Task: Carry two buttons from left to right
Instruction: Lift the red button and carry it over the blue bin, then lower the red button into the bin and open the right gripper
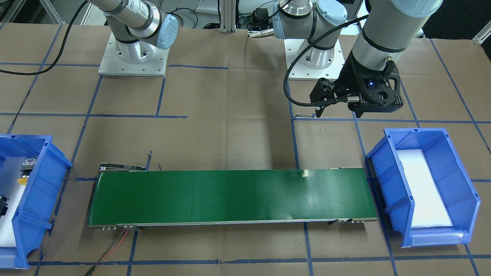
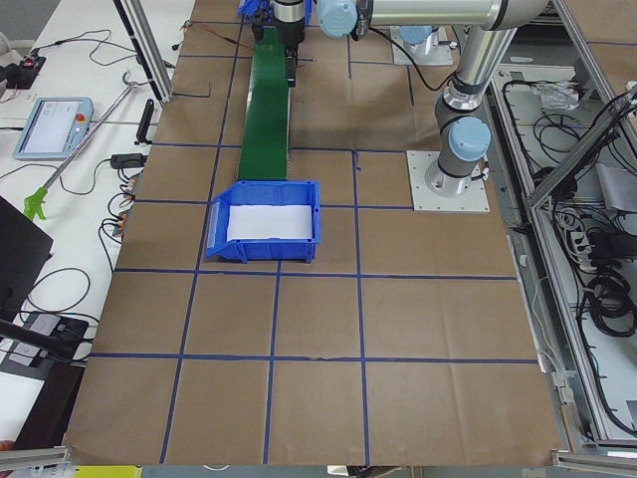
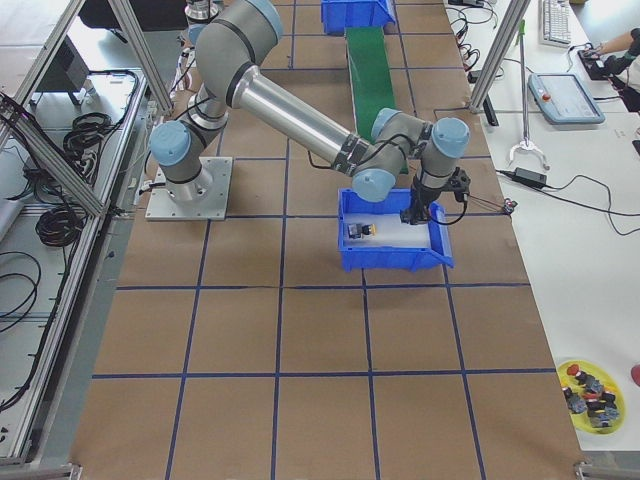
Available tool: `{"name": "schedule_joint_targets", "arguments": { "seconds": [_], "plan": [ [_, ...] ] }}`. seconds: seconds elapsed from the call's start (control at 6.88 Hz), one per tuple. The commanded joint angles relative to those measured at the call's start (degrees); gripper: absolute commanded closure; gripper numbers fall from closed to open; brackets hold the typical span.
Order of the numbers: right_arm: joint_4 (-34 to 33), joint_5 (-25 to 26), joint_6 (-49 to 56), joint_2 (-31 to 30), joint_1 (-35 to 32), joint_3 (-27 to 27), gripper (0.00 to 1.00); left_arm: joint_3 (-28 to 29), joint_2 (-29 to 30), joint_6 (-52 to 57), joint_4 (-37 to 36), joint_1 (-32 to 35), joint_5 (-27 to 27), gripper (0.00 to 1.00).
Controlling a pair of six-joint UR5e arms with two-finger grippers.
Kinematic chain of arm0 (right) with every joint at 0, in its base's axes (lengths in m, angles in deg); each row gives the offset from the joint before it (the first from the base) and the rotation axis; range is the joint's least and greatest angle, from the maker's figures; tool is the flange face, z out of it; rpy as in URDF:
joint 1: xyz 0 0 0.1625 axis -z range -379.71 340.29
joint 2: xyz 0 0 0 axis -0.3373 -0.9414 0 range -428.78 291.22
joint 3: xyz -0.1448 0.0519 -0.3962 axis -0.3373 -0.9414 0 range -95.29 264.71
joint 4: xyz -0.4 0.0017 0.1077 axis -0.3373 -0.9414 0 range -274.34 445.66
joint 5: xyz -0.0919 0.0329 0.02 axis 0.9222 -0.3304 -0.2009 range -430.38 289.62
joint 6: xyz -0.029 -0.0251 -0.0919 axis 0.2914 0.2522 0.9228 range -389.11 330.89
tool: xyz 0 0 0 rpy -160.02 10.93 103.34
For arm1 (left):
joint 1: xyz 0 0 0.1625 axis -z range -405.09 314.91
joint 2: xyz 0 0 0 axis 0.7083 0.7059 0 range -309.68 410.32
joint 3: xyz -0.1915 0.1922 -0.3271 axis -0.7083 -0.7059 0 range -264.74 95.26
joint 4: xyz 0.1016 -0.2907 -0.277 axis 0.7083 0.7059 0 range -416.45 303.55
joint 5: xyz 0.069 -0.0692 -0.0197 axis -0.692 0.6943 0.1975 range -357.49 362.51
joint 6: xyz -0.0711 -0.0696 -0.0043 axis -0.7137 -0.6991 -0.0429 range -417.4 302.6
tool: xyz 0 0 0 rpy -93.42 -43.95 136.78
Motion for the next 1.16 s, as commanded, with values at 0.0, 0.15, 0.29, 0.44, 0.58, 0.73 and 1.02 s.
{"name": "schedule_joint_targets", "arguments": {
  "seconds": [0.0, 0.15, 0.29, 0.44, 0.58, 0.73, 1.02],
  "plan": [
    [-0.6, 0.1, -0.5, 0.7, 0.4, 2.2, 0.94, 0.0, 0.0, 0.0, 0.0, 0.0, 0.0, 0.0],
    [-0.6, 0.0, -0.5, 1.2, 1.0, 2.7, 0.94, 0.0, 0.0, 0.0, 0.0, 0.0, 0.0, 0.0],
    [-0.6, 0.1, -0.5, 1.3, 1.0, 2.7, 0.91, 0.0, 0.0, 0.0, 0.0, 0.0, 0.1, 0.0],
    [-0.6, 0.1, -0.5, 1.3, 1.0, 2.6, 0.72, 0.0, 0.0, 0.0, 0.0, 0.0, 0.1, 0.0],
    [-0.6, -0.3, -0.6, 1.4, 1.0, 2.6, 0.31, 0.0, 0.0, 0.0, 0.0, 0.0, 0.0, 0.0],
    [-1.0, -0.8, -0.5, 1.7, 1.0, 2.1, 0.02, 0.0, 0.0, 0.0, 0.0, 0.1, 0.0, 0.0],
    [-1.1, -0.8, -0.5, 1.2, 1.0, 1.7, 0.01, 0.0, 0.0, 0.0, 0.0, 0.0, 0.0, 0.0]
  ]
}}
